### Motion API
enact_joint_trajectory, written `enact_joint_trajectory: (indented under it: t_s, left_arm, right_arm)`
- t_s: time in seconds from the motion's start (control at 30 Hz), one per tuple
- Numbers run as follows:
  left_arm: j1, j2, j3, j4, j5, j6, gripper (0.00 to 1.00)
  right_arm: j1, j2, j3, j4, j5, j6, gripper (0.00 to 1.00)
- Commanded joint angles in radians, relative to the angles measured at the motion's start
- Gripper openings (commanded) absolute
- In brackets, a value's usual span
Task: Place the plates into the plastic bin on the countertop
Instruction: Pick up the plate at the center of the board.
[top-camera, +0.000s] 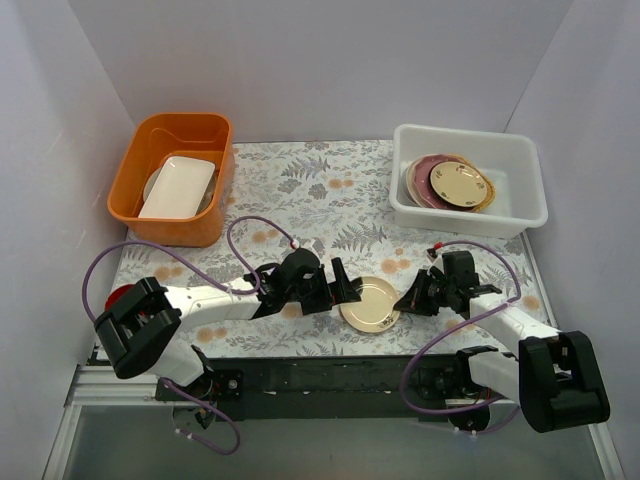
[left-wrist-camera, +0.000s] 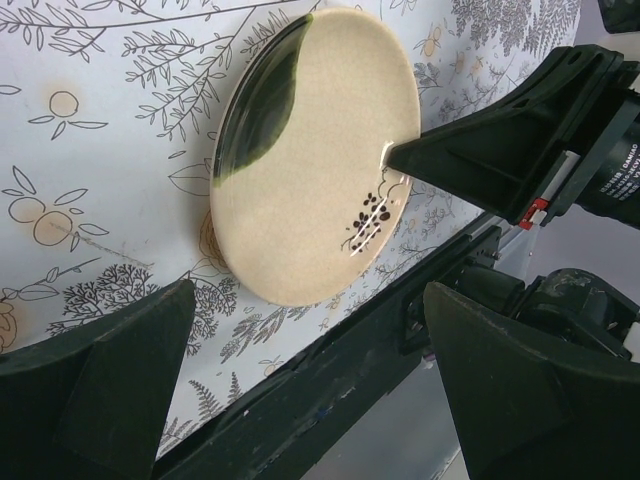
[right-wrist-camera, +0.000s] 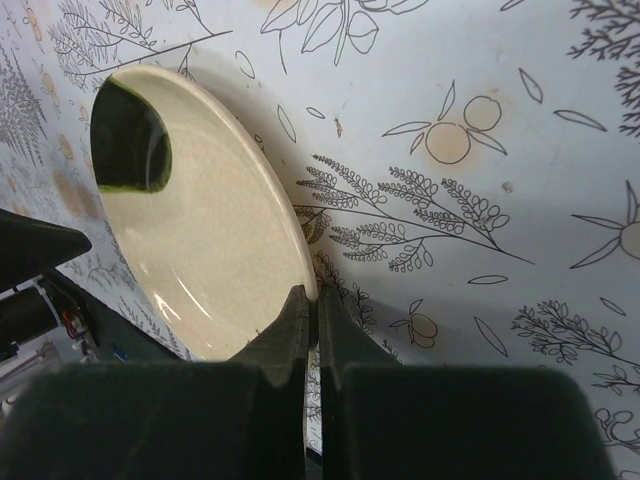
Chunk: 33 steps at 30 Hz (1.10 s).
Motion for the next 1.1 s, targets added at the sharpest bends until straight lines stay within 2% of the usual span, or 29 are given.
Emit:
enact_joint_trajectory:
  t_s: [0.0, 0.43, 1.07]
  left_arm:
    - [0.004, -0.023, 0.038, -0.008, -0.009, 0.011, 0.98]
    - [0.002, -0.114, 0.001, -0.013, -0.038, -0.006, 0.98]
    - [0.002, -0.086, -0.009, 0.001, -0.027, -0.002, 0.98]
  right_arm:
    - [0.007, 0.034, -0.011, -0.077, 0.099, -0.048, 0.01]
    - [0.007, -0.031, 0.006, -0.119, 0.1, -0.04, 0.01]
    - [0.005, -0.076, 0.163, -0.208, 0.101, -0.031, 0.01]
